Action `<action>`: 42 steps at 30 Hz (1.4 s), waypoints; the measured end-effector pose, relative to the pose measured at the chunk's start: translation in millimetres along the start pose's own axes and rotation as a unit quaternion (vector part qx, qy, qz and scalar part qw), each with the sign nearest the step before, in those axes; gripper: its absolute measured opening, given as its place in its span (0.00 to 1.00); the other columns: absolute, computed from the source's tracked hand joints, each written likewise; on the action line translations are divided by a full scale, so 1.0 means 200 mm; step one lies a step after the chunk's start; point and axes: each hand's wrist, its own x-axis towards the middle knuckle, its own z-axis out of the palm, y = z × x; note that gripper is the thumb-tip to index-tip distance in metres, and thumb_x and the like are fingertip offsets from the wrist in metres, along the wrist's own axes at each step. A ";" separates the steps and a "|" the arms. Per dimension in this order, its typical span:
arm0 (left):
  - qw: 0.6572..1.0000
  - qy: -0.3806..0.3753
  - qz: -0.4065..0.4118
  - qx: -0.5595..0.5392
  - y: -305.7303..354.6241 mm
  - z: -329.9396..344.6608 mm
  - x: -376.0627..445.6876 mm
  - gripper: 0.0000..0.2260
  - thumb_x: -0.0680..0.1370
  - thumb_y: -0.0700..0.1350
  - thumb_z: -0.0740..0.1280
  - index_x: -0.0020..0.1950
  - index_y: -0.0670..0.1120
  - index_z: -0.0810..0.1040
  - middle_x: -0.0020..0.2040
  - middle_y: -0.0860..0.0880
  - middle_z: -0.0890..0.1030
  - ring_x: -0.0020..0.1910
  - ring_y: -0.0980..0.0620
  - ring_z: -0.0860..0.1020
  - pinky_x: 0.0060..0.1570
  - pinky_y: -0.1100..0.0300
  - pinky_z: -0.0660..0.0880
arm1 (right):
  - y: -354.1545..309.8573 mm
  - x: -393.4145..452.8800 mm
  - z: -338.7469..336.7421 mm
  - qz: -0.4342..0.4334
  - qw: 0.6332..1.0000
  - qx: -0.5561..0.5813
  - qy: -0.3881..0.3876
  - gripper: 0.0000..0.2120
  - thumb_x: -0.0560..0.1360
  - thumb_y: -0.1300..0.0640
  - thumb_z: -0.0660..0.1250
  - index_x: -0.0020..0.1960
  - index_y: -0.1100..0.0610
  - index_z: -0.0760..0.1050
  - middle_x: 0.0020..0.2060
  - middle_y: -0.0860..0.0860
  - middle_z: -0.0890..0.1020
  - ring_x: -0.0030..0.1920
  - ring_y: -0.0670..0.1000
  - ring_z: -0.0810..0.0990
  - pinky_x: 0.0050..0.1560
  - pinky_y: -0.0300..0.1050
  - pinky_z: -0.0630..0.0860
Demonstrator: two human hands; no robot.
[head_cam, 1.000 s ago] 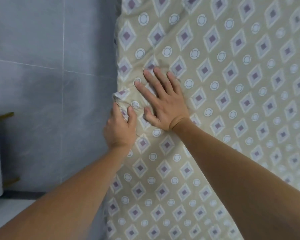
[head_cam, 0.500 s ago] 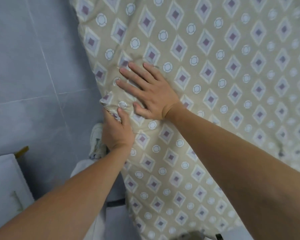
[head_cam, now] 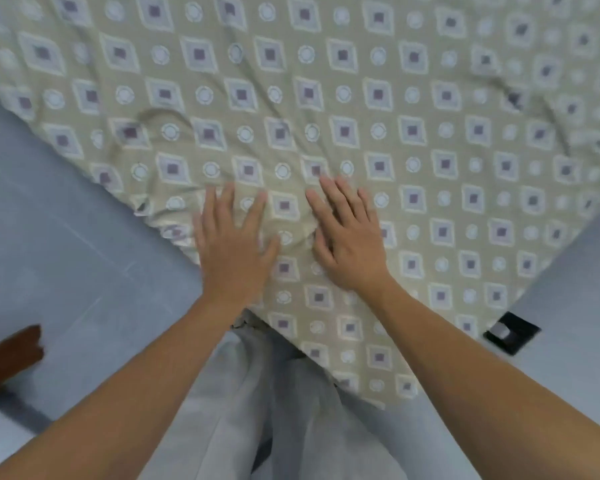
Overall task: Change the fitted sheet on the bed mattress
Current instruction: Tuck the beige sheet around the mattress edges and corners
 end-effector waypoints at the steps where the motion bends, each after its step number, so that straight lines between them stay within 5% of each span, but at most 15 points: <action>1: 0.999 -0.024 0.030 0.021 0.09 0.04 0.00 0.31 0.81 0.61 0.65 0.83 0.58 0.62 0.84 0.41 0.56 0.83 0.36 0.51 0.78 0.30 0.53 | 0.03 -0.12 0.00 0.035 0.999 0.002 0.010 0.28 0.83 0.54 0.60 0.83 0.53 0.63 0.83 0.53 0.60 0.84 0.56 0.55 0.80 0.65 0.56; 5: 0.978 -0.065 0.185 0.064 0.43 0.21 -0.03 0.31 0.83 0.65 0.60 0.84 0.61 0.56 0.86 0.44 0.49 0.84 0.35 0.42 0.77 0.26 0.45 | 0.14 -0.71 -0.03 0.238 0.970 0.003 0.050 0.32 0.80 0.54 0.65 0.83 0.54 0.64 0.83 0.55 0.62 0.83 0.57 0.58 0.79 0.65 0.58; 11: 0.881 -0.097 0.441 0.140 0.80 0.44 -0.25 0.33 0.82 0.68 0.56 0.85 0.61 0.53 0.87 0.47 0.45 0.84 0.36 0.42 0.75 0.24 0.45 | 0.04 -1.32 0.02 0.413 0.904 0.049 0.101 0.34 0.77 0.54 0.67 0.82 0.54 0.65 0.83 0.54 0.60 0.84 0.56 0.54 0.79 0.66 0.59; 19: 0.869 -0.066 0.459 0.174 0.80 0.58 -0.28 0.33 0.83 0.66 0.56 0.86 0.61 0.49 0.86 0.47 0.43 0.84 0.36 0.40 0.75 0.24 0.43 | -0.09 -1.33 0.21 0.530 0.817 0.103 0.201 0.35 0.78 0.53 0.66 0.84 0.49 0.61 0.85 0.50 0.55 0.85 0.51 0.49 0.75 0.56 0.69; 22: 0.867 -0.082 0.457 0.181 0.81 0.54 -0.27 0.32 0.84 0.64 0.56 0.86 0.60 0.49 0.86 0.46 0.45 0.84 0.36 0.40 0.74 0.23 0.43 | -0.11 -1.33 0.22 0.550 0.786 0.114 0.259 0.35 0.78 0.52 0.68 0.83 0.51 0.62 0.84 0.50 0.57 0.84 0.52 0.55 0.74 0.53 0.71; 24: 0.816 -0.089 0.539 0.189 0.80 0.50 -0.27 0.30 0.84 0.61 0.55 0.86 0.60 0.51 0.86 0.45 0.49 0.84 0.37 0.43 0.75 0.23 0.45 | -0.19 -1.34 0.25 0.608 0.695 0.170 0.344 0.35 0.77 0.48 0.72 0.81 0.52 0.64 0.80 0.51 0.63 0.79 0.54 0.64 0.74 0.49 0.69; 28: 0.604 -0.123 0.765 0.187 0.78 0.53 -0.38 0.30 0.82 0.65 0.57 0.84 0.60 0.60 0.85 0.46 0.56 0.85 0.39 0.50 0.75 0.25 0.49 | -0.44 -1.35 0.42 0.656 0.408 0.422 0.475 0.26 0.75 0.40 0.73 0.70 0.46 0.73 0.63 0.46 0.80 0.63 0.47 0.80 0.66 0.56 0.78; 30: 0.579 -0.091 0.785 0.201 0.79 0.59 -0.39 0.32 0.80 0.67 0.60 0.83 0.60 0.61 0.85 0.45 0.57 0.84 0.38 0.52 0.74 0.23 0.51 | -0.50 -1.36 0.47 0.609 0.331 0.508 0.511 0.25 0.75 0.36 0.71 0.70 0.40 0.73 0.66 0.45 0.80 0.67 0.49 0.79 0.68 0.58 0.77; 32: 0.576 -0.084 0.781 0.227 0.77 0.61 -0.38 0.34 0.79 0.68 0.60 0.84 0.60 0.60 0.85 0.45 0.55 0.84 0.38 0.51 0.74 0.23 0.50 | -0.52 -1.36 0.50 0.570 0.285 0.551 0.539 0.22 0.78 0.37 0.66 0.70 0.40 0.75 0.67 0.45 0.81 0.69 0.49 0.79 0.70 0.58 0.75; 35: 0.576 -0.093 0.777 0.238 0.76 0.64 -0.35 0.34 0.79 0.69 0.55 0.84 0.60 0.59 0.86 0.46 0.53 0.85 0.39 0.48 0.75 0.25 0.47 | -0.51 -1.34 0.56 0.545 0.264 0.570 0.556 0.23 0.80 0.33 0.61 0.71 0.40 0.75 0.69 0.47 0.80 0.70 0.50 0.78 0.71 0.57 0.74; 38: 0.578 -0.116 0.773 0.235 0.76 0.60 -0.38 0.34 0.79 0.68 0.54 0.84 0.60 0.57 0.86 0.46 0.51 0.85 0.40 0.46 0.76 0.26 0.44 | -0.51 -1.31 0.67 0.592 0.172 0.571 0.542 0.12 0.86 0.42 0.59 0.67 0.41 0.73 0.70 0.50 0.77 0.67 0.48 0.78 0.69 0.49 0.75; 40: 0.526 -0.142 0.811 0.214 0.79 0.56 -0.39 0.31 0.81 0.65 0.54 0.84 0.59 0.58 0.86 0.45 0.52 0.85 0.41 0.48 0.77 0.27 0.46 | -0.55 -1.28 0.75 0.573 0.125 0.580 0.565 0.11 0.87 0.51 0.59 0.68 0.43 0.72 0.67 0.47 0.79 0.64 0.47 0.79 0.65 0.44 0.76; 42: 0.422 -0.196 0.867 0.180 0.86 0.54 -0.43 0.29 0.82 0.61 0.57 0.84 0.57 0.62 0.85 0.44 0.57 0.85 0.43 0.52 0.78 0.30 0.52 | -0.57 -1.24 0.81 0.570 0.099 0.586 0.567 0.12 0.86 0.54 0.62 0.67 0.44 0.77 0.63 0.46 0.83 0.65 0.50 0.81 0.66 0.46 0.77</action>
